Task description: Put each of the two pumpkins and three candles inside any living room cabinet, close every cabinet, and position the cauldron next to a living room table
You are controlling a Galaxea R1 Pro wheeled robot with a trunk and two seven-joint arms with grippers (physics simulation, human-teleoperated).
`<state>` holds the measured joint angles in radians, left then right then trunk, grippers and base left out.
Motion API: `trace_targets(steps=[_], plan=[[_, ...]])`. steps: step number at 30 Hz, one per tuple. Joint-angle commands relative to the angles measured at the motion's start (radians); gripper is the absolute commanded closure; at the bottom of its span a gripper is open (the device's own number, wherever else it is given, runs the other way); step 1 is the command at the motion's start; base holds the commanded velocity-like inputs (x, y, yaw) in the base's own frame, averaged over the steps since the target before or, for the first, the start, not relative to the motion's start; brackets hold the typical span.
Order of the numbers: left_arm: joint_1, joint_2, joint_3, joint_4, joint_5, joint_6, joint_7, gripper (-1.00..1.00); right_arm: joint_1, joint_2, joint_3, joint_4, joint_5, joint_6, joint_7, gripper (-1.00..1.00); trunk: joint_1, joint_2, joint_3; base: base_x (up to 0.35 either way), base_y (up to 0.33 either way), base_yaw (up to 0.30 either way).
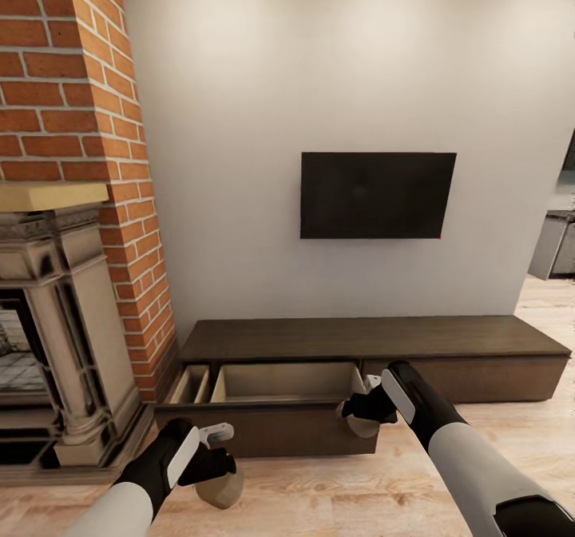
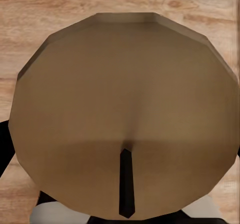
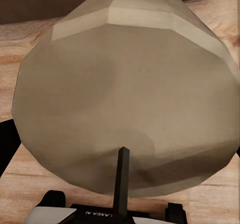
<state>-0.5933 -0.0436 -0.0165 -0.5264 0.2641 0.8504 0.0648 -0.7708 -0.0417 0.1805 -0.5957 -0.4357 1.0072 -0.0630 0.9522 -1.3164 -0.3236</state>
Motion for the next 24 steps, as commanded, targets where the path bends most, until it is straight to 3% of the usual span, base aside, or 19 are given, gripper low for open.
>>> trace_targets(steps=[1, 9, 11, 13, 16, 20, 24], plan=[[0.0, -0.002, -0.002, -0.002, 0.006, 0.004, 0.006, 1.0, -0.001, -0.001, 0.006, -0.001, -0.014, 0.002, -0.009, 1.0, 0.0, -0.001, -0.001, 0.0, 0.0, -0.075], [0.0, -0.019, -0.003, -0.077, 0.005, 0.013, -0.004, 1.0, -0.001, -0.001, 0.006, 0.0, -0.011, 0.004, -0.008, 1.0, 0.0, -0.001, -0.001, 0.0, 0.0, -0.018], [-0.001, -0.02, -0.003, -0.109, 0.006, 0.028, -0.006, 1.0, -0.002, -0.001, 0.007, 0.002, -0.01, 0.004, -0.008, 1.0, 0.0, -0.001, 0.0, 0.0, 0.0, -0.002], [-0.01, -0.022, -0.002, -0.158, 0.006, 0.088, -0.007, 1.0, -0.002, 0.0, 0.009, 0.017, -0.008, 0.005, -0.008, 1.0, 0.0, -0.001, 0.0, 0.0, 0.0, -0.001], [-0.061, -0.029, -0.002, -0.203, 0.004, 0.147, -0.007, 1.0, -0.008, -0.001, 0.012, 0.088, -0.006, 0.004, -0.01, 1.0, 0.0, -0.001, 0.0, 0.0, 0.0, 0.0], [-0.11, -0.032, -0.002, -0.212, 0.005, 0.159, -0.007, 1.0, -0.027, 0.001, 0.013, 0.152, -0.005, 0.003, -0.014, 1.0, 0.0, -0.001, 0.0, 0.0, 0.0, 0.0], [-0.19, -0.039, -0.002, -0.181, 0.006, 0.164, -0.007, 1.0, -0.084, 0.002, 0.014, 0.196, -0.003, 0.003, -0.015, 1.0, 0.0, -0.001, 0.0, 0.0, 0.0, 0.0]])
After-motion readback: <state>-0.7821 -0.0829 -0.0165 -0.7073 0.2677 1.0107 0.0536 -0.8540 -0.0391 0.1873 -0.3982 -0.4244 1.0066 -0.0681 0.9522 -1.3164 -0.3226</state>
